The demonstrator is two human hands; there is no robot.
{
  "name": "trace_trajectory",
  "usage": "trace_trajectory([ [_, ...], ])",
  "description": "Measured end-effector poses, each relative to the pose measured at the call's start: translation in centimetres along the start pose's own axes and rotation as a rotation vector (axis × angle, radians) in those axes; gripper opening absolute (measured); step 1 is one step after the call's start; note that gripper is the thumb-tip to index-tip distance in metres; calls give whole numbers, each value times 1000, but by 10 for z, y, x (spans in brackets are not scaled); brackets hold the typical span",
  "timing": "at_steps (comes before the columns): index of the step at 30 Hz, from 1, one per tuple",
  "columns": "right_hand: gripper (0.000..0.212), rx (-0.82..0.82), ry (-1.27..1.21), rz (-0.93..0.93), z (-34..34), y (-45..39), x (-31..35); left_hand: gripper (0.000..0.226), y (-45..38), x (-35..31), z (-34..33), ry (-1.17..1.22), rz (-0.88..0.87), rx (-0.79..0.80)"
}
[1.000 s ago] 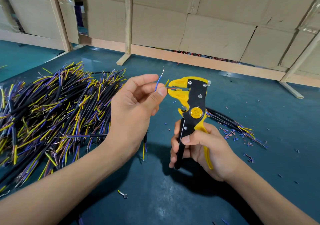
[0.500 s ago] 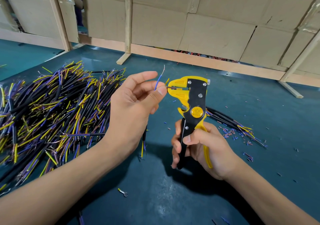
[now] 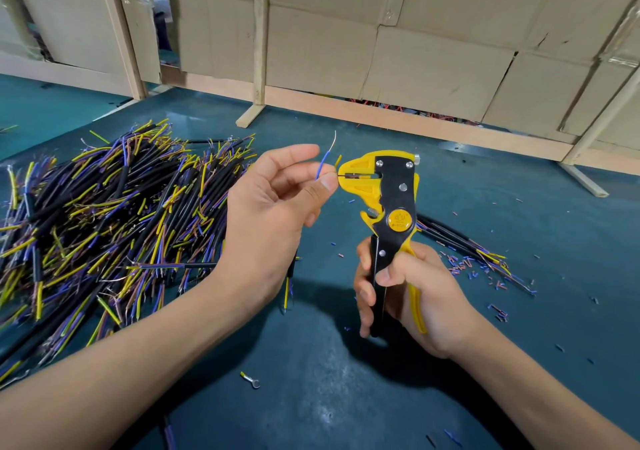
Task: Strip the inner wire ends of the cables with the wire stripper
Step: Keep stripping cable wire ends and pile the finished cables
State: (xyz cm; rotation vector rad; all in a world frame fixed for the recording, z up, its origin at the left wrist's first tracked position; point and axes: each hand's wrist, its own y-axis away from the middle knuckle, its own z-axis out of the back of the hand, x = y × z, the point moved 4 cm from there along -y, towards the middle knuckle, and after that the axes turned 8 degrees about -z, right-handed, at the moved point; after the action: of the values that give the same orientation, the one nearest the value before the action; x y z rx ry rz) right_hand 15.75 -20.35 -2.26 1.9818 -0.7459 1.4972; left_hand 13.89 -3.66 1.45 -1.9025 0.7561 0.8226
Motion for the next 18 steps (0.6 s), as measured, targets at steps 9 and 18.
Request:
trace_trajectory([
  [9, 17, 12, -19, 4, 2, -1, 0, 30, -1, 1, 0, 5, 18, -5],
  [18, 18, -85, 6, 27, 4, -1, 2, 26, 0, 3, 2, -6, 17, -18],
])
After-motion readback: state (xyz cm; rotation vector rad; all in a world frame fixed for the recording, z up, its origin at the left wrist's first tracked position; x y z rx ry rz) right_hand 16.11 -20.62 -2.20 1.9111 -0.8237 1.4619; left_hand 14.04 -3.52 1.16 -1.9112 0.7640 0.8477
